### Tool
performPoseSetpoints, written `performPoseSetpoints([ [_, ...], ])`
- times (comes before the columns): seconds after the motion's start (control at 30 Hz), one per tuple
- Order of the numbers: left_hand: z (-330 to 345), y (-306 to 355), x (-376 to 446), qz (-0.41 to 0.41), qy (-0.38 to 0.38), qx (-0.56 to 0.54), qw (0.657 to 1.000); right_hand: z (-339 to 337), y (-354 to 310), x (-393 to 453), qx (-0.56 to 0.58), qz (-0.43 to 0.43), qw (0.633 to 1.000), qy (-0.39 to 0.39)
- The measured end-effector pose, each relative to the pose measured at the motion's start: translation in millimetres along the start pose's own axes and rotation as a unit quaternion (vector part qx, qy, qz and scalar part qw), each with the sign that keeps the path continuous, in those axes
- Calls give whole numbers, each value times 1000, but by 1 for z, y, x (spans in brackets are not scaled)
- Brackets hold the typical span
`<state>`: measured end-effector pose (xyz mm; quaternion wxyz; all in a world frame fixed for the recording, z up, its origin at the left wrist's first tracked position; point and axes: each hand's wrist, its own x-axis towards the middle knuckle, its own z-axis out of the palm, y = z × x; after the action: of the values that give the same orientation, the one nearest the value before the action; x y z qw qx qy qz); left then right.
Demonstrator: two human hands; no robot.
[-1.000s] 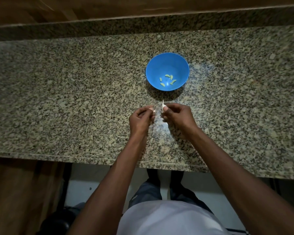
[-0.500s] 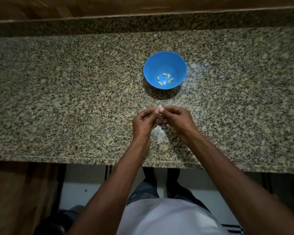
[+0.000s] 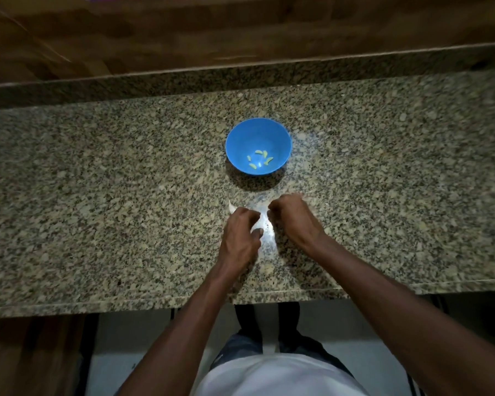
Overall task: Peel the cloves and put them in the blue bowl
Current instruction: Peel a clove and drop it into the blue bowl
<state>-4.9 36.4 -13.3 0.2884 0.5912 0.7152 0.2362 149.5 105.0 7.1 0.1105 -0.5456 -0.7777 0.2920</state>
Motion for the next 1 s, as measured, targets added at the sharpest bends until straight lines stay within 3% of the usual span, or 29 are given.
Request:
performPoseSetpoints([
  [0.13,-1,0,7,11,-17,40,999,0,-2,-2,-110,-45,992,-32],
  [0.3,-2,-1,10,16,-24,39,999,5,0,-2,-162,-62,984,-31],
  [0.7,2,-5,16,15,-12,21,1000,-3,-9,2,-226,-110,966,-58],
  [1.0,5,-2,19,18,6,29,999,-13,-24,12,-233,-88,963,-100],
])
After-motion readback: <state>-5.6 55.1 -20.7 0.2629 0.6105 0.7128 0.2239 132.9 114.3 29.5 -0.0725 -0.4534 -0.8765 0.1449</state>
